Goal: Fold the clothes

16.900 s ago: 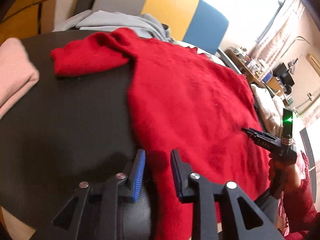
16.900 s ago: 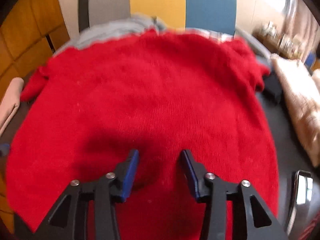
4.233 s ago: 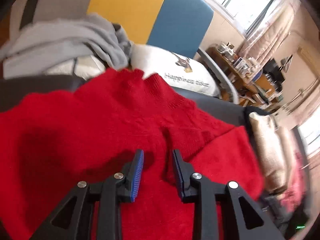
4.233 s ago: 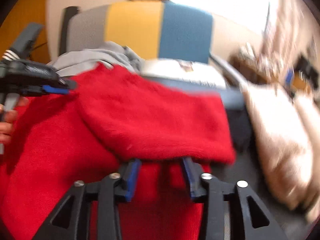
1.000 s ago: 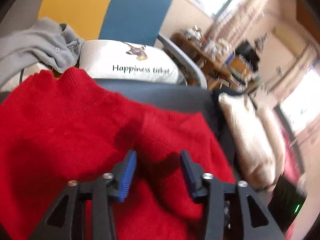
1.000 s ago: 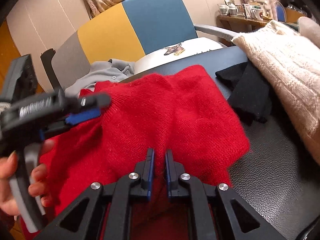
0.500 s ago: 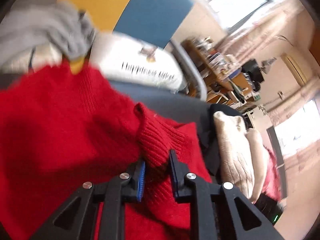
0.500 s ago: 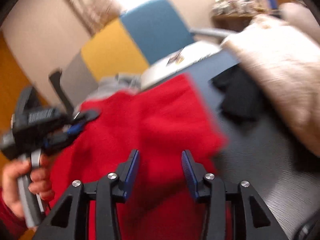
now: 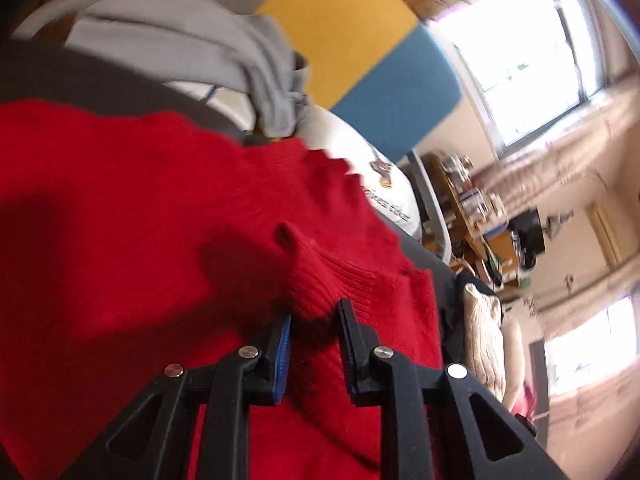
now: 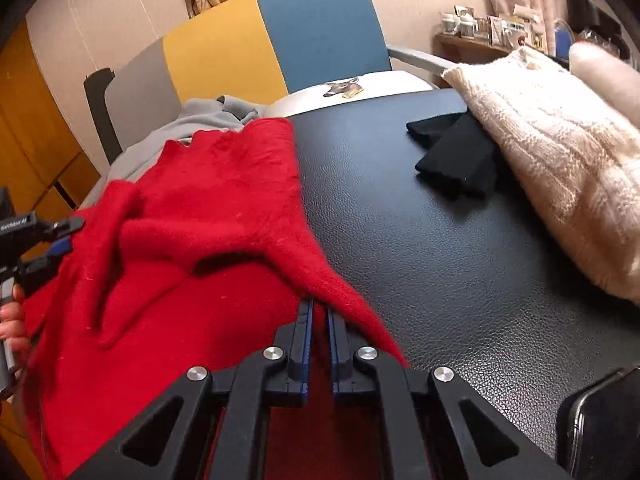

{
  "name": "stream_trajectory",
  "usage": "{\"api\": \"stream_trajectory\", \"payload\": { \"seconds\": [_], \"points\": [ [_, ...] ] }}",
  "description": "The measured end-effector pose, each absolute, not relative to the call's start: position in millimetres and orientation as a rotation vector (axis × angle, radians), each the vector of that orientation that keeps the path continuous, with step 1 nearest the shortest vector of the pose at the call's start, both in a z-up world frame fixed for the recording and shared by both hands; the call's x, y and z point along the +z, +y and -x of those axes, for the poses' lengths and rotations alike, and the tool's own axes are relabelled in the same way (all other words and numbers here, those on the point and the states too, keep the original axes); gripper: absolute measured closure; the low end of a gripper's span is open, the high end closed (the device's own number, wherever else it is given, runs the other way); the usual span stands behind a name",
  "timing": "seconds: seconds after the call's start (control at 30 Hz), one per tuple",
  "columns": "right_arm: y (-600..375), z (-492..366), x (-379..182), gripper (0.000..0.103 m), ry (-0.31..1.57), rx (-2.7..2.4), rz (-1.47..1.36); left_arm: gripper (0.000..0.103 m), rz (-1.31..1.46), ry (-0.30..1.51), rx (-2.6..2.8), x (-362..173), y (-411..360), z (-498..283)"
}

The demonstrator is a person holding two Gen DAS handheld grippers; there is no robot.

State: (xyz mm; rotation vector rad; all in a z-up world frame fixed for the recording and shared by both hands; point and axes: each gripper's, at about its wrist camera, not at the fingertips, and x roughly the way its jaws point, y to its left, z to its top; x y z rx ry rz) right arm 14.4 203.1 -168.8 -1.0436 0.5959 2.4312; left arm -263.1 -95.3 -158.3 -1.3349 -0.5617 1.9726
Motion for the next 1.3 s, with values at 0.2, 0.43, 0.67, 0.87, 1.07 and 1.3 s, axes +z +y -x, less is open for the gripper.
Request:
{"api": "stream_trajectory", "payload": {
  "seconds": [0.2,0.43,0.67,0.87,1.07,1.3],
  "points": [
    [187.2,6.8,-150.9,0.094,0.455,2.485,1.107,0.084,1.3,-0.639,1.949,-168.5,-119.1,254.9],
    [182.3,57.0,-148.5,0.094,0.406,2.495,1.198,0.072,1.223,-0.435,2.002,-144.8,-83.3,245.2],
    [195.9,49.5,-159.9,0.098,0.36,2.389,1.076,0.067,1.29,-0.243,2.129,-152.7,-69.0,265.7],
    [202.0,42.1,-162.4,0.098,0.427,2.402,1.063,0.065,1.309,-0.251,1.995,-176.7,-49.3,266.0],
    [206.8,41.2,-163.8,0.098,0.476,2.413,1.052,0.093,1.213,-0.389,1.997,-139.2,-71.8,258.8],
    [206.1,42.0,-164.2,0.097,0.498,2.421,1.049,0.093,1.148,-0.543,2.213,-142.2,-144.8,251.5]
  ]
}}
